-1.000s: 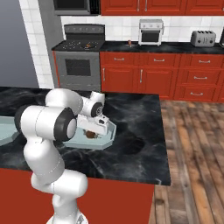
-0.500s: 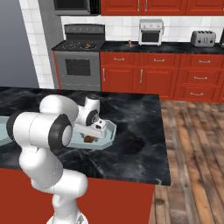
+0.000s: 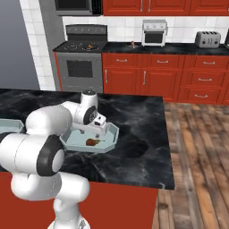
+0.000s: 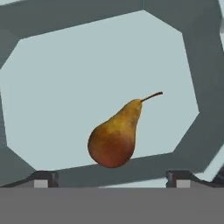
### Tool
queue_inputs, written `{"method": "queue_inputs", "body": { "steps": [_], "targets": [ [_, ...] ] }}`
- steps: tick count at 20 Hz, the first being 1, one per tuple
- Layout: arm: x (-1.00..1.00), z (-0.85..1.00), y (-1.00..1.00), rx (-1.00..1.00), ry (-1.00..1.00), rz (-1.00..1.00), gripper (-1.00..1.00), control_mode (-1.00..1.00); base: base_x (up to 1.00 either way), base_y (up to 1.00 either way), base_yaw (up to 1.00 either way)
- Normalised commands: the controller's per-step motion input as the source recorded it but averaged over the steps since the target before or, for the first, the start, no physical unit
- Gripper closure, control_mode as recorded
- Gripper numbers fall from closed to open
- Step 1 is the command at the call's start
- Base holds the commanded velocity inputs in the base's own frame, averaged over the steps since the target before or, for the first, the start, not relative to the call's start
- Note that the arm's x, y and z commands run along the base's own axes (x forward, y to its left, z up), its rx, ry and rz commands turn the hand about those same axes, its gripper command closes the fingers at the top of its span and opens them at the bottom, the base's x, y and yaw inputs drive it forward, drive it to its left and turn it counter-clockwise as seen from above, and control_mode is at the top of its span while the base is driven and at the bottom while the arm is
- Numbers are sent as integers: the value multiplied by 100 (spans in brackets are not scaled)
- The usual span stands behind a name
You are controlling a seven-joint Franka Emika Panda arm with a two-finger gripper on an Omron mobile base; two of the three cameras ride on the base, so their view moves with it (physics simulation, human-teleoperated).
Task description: Place the cold items (broccoli and pear) from the fridge in one tupperware on the dining counter. Place the warm items (hot dog and kebab skewer) in the stove area in another tupperware.
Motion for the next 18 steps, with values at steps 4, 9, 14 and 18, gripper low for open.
{"method": "queue_inputs", "body": {
  "steps": [4, 9, 14, 18],
  "targets": [
    [-58, 62, 14, 0, -14, 0, -100, -100, 0, 0, 0],
    [-81, 53, 19, 0, -13, 0, -100, -100, 0, 0, 0],
    [-83, 57, 15, 0, -25, 0, -100, -100, 0, 0, 0],
    [-76, 52, 1, -4, -34, 0, -100, -100, 0, 0, 0]
  ]
}}
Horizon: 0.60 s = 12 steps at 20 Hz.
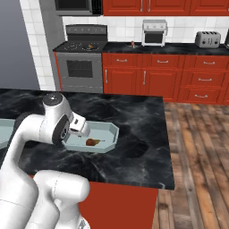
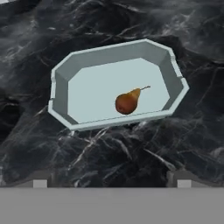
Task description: Place the cold items (broccoli and pear) from the fridge in one tupperware on the dining counter. Place the warm items (hot dog and kebab skewer) in the stove area in another tupperware.
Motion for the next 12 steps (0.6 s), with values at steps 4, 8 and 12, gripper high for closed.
{"method": "queue_inputs", "body": {
  "steps": [4, 8, 12],
  "targets": [
    [-82, 49, 0, -4, -33, -4, -100, -100, 0, 0, 0],
    [-77, 48, 0, -2, -30, -6, -100, -100, 0, 0, 0],
    [-70, 49, 11, -4, -22, -5, -100, -100, 0, 0, 0]
  ]
}}
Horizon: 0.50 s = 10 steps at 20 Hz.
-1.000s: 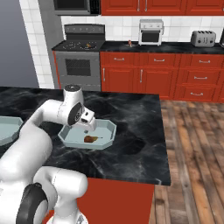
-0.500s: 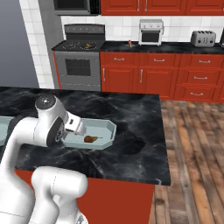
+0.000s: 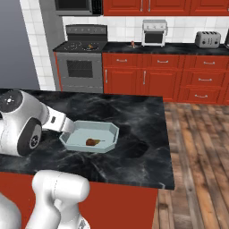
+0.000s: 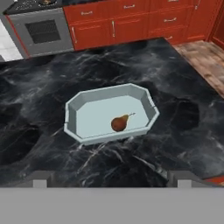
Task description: Place the cold items (broccoli and pear) from the fridge in one tupperware on the dining counter. Place the warm items (hot dog and kebab skewer) in the stove area in another tupperware.
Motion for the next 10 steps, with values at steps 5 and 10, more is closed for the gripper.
{"method": "queue_inputs", "body": {
  "steps": [5, 10],
  "targets": [
    [-28, 14, 12, -3, -6, -2, -100, 100, -44, 33, 0],
    [0, 0, 0, 0, 0, 0, -100, 100, -53, 93, 23]
  ]
}}
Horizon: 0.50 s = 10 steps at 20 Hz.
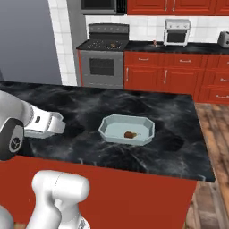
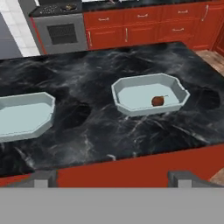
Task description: Place the cold items (broccoli and pear) from the fridge in one tupperware on the dining counter. Place the warm items (hot dog and kebab skewer) in the stove area in another tupperware.
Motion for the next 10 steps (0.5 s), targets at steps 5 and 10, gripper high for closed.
{"method": "queue_inputs", "body": {
  "steps": [5, 10],
  "targets": [
    [0, 0, 0, 0, 0, 0, -100, 100, -41, 91, 64],
    [0, 0, 0, 0, 0, 0, -100, 100, -14, 92, 69]
  ]
}}
